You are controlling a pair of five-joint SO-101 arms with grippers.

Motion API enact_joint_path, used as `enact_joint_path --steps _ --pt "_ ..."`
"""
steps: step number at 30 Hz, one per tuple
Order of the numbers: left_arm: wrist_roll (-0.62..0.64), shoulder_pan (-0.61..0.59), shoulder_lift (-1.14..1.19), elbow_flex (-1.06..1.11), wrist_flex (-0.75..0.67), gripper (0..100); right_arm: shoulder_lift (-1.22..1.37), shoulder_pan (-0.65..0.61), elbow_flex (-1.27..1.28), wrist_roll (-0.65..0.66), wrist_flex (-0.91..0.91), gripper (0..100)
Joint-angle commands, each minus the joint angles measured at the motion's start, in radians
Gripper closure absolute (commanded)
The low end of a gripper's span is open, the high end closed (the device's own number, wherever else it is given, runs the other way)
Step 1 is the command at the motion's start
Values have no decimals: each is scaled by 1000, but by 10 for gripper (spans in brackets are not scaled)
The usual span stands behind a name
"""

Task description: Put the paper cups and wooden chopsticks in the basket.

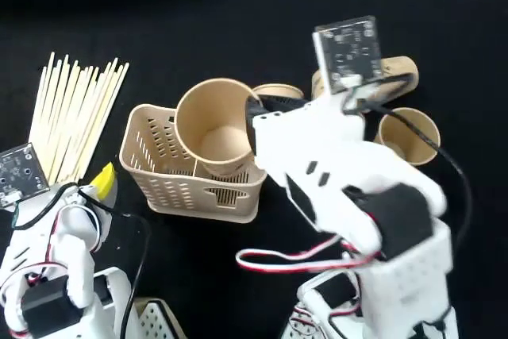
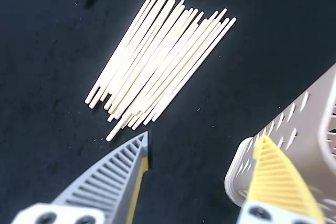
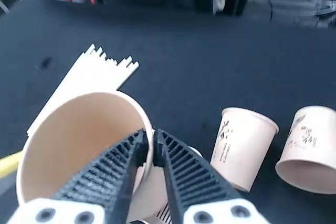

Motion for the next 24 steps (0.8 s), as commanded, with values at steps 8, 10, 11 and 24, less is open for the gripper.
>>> enact_joint_path --steps 8,10,11,24 --pt "5 -7 -3 1 -14 693 -105 52 254 55 -163 937" --pt "5 -7 -3 1 -14 693 -128 52 286 74 -141 791" --pt "5 -7 -3 1 -14 693 -142 51 298 92 -132 694" --pt "5 -7 -3 2 -14 693 -213 353 243 698 -31 652"
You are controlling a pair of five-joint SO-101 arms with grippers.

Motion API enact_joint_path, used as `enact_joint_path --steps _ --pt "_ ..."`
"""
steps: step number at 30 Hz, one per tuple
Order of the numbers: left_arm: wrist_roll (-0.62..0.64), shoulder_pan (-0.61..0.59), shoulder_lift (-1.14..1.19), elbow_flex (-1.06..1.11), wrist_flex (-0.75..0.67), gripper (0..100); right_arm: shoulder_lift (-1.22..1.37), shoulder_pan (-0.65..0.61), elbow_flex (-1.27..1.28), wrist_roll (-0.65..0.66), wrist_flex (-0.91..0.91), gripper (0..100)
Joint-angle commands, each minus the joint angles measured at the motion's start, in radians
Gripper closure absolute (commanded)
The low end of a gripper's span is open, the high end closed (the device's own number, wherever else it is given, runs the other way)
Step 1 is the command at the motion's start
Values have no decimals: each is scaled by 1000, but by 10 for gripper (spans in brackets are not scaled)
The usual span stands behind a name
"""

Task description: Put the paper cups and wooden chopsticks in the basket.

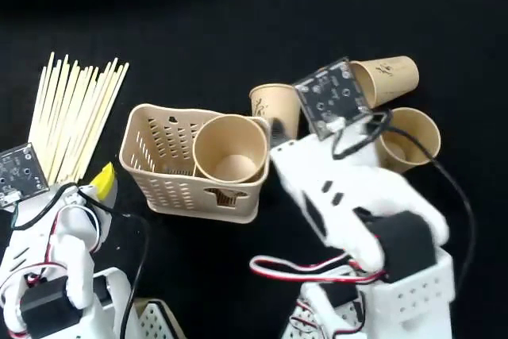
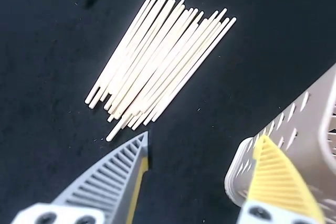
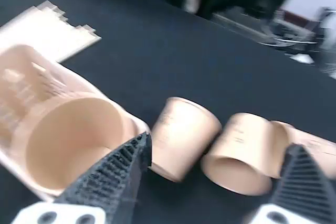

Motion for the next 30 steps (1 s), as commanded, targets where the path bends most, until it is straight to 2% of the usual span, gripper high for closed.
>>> enact_joint_path --steps 1,6,8,15,25,30 --pt "5 -7 -3 2 -14 693 28 206 13 287 -3 658" --pt "5 -7 -3 2 -14 693 102 348 291 669 -164 662" --pt "5 -7 -3 2 -14 693 125 370 407 750 -290 662" --pt "3 1 -3 22 -20 693 231 377 605 763 -658 662" --pt "3 -1 -3 22 -20 693 533 381 610 786 -1014 662" --pt "3 1 -3 22 -20 693 618 381 605 786 -1091 663"
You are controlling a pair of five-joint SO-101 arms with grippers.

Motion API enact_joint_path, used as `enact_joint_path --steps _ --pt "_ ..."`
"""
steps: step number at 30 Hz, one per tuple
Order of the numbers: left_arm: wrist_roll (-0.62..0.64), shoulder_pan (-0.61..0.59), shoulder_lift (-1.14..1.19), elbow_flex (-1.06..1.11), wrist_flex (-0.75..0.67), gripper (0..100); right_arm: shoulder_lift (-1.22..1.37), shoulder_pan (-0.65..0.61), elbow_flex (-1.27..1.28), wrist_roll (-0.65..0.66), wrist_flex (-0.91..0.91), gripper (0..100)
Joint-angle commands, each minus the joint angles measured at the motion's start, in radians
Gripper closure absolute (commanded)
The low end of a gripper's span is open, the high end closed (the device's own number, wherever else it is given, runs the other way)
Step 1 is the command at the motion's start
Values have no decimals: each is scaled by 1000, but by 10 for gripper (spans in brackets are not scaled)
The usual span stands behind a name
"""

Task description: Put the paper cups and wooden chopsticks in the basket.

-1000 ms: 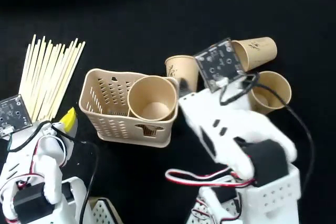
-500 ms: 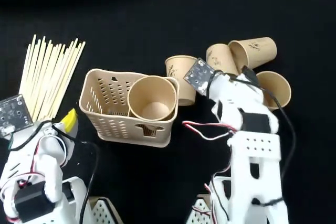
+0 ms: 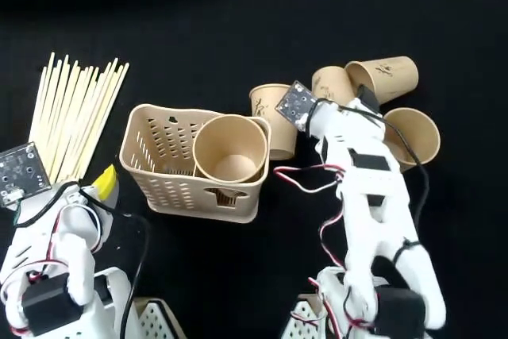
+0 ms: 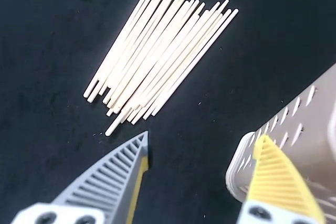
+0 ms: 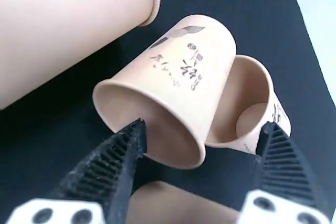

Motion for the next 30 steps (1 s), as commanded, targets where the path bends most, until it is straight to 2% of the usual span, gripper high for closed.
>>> enact_joint_path --steps 1,4,11,13,17,20,23,30 --pt "3 1 -3 -4 -20 693 41 15 -16 11 -58 663" --pt "3 1 -3 -4 -20 693 73 15 -36 11 -74 704" --pt "3 1 -3 -4 -20 693 82 51 -107 -35 -68 992" --pt "3 1 -3 -4 -20 693 82 68 -120 -55 -68 970" --pt "3 1 -3 -4 -20 693 81 87 -137 -61 -60 987" --pt "3 1 -3 -4 -20 693 51 91 -162 -61 18 987" --pt "3 1 -3 -4 -20 693 -35 92 -216 -68 173 987" --pt "3 1 -3 -4 -18 693 -266 87 -453 -201 635 987"
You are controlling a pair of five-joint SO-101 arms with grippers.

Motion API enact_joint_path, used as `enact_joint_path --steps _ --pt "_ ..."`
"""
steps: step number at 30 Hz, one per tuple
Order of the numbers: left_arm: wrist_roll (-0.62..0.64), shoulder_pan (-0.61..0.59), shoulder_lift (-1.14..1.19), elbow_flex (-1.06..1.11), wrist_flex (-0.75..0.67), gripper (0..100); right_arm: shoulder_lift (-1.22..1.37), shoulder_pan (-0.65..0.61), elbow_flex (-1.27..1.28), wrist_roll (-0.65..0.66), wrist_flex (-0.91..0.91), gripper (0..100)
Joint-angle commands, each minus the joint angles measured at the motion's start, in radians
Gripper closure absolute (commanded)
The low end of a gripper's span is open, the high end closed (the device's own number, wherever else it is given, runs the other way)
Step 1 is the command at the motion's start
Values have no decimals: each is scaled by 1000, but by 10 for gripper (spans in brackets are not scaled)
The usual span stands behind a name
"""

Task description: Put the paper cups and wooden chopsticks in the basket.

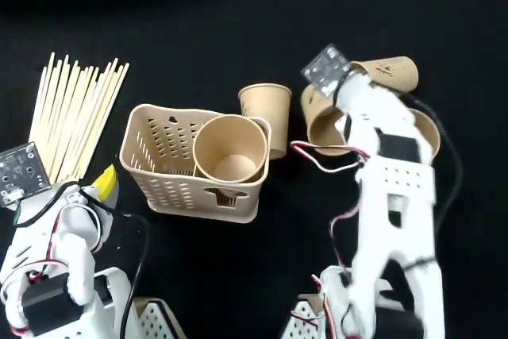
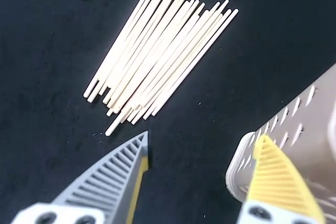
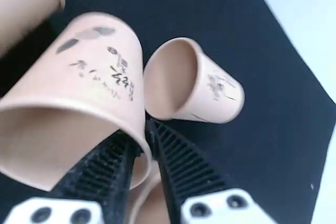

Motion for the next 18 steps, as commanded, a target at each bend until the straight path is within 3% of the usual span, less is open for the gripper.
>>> enact_joint_path --steps 1,8,18 --pt "3 1 -3 -4 -18 693 -120 8 -179 -68 244 987" --pt "3 1 -3 -4 -18 693 -151 -2 -544 -206 660 987" --pt "5 -1 -3 -4 -15 693 -151 -284 -1017 -367 999 987"
